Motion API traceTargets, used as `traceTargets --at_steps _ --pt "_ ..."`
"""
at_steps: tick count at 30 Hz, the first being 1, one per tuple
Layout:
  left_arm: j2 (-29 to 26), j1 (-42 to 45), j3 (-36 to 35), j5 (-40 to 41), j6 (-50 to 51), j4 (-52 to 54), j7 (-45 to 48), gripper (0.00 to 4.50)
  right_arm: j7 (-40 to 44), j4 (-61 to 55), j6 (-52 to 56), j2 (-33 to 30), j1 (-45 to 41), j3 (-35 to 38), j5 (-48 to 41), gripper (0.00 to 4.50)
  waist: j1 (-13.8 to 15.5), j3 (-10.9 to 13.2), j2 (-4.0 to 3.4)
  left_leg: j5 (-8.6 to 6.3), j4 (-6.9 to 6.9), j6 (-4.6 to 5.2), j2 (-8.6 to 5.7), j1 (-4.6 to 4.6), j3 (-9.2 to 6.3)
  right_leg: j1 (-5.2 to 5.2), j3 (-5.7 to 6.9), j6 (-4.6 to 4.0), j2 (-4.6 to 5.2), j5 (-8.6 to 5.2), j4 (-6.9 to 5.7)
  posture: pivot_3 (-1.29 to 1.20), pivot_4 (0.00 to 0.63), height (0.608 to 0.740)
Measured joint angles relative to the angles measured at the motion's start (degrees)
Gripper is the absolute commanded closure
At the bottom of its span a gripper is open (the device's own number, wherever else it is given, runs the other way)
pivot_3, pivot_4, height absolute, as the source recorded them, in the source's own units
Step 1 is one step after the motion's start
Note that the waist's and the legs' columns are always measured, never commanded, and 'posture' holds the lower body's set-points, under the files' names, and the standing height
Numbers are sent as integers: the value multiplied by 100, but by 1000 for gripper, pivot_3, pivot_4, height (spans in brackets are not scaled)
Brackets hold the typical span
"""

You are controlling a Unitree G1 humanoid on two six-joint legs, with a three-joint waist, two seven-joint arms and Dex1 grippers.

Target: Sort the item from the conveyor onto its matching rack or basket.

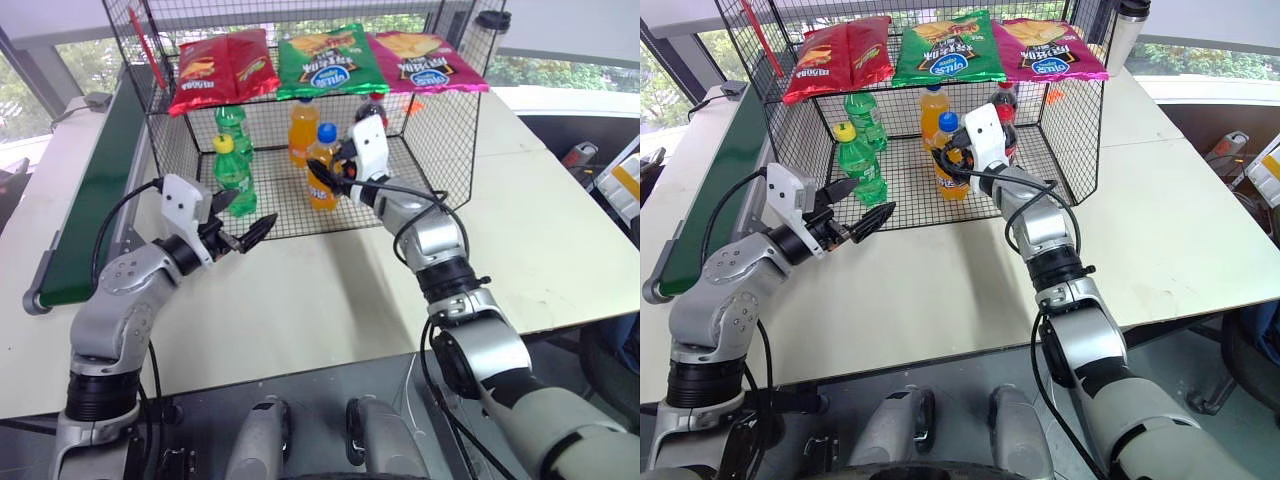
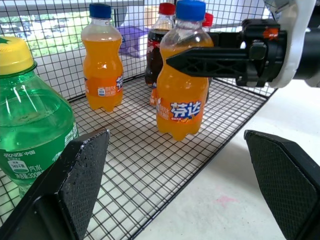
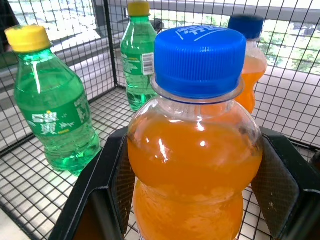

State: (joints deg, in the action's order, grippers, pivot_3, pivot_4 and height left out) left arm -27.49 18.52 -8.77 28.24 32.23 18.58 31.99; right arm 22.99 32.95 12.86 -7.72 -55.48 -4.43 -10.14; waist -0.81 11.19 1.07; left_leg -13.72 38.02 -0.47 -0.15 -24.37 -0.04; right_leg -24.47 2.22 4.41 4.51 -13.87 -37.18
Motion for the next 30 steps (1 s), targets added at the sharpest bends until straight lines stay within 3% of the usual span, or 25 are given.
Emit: traceTargets --at_steps 3,5,7,20,25,30 --pt "46 11 11 -1 -1 -2 -8 15 -22 203 -153 67 -90 52 44 1910 0 0 0 0 0 0 0 0 0 0 0 0 0 0 0 0 150 739" --pt "62 25 19 -2 -2 -6 -12 0 -22 340 -271 110 -159 69 77 833 -2 0 -1 0 -1 0 0 0 0 0 0 0 0 0 0 0 150 739" --pt "68 30 22 -4 -4 -8 -13 0 -22 361 -383 133 -186 89 95 29 -1 0 -1 0 -1 0 0 0 0 0 0 0 0 0 1 0 150 739" --pt "79 31 25 -11 -24 -42 -3 0 69 213 -400 130 -288 160 160 29 0 0 -1 0 -1 0 0 1 0 0 -1 0 1 0 0 0 150 739" --pt "79 23 38 -23 -26 -45 -4 0 240 -585 -16 -16 30 118 166 29 11 0 -1 0 -1 0 0 1 -1 1 -1 0 2 0 1 0 150 739" --pt "76 -79 109 -100 -32 -48 -12 0 567 -2057 785 -421 931 -37 143 29 18 0 -1 0 -2 0 0 0 -1 1 -4 0 2 0 2 0 150 739"
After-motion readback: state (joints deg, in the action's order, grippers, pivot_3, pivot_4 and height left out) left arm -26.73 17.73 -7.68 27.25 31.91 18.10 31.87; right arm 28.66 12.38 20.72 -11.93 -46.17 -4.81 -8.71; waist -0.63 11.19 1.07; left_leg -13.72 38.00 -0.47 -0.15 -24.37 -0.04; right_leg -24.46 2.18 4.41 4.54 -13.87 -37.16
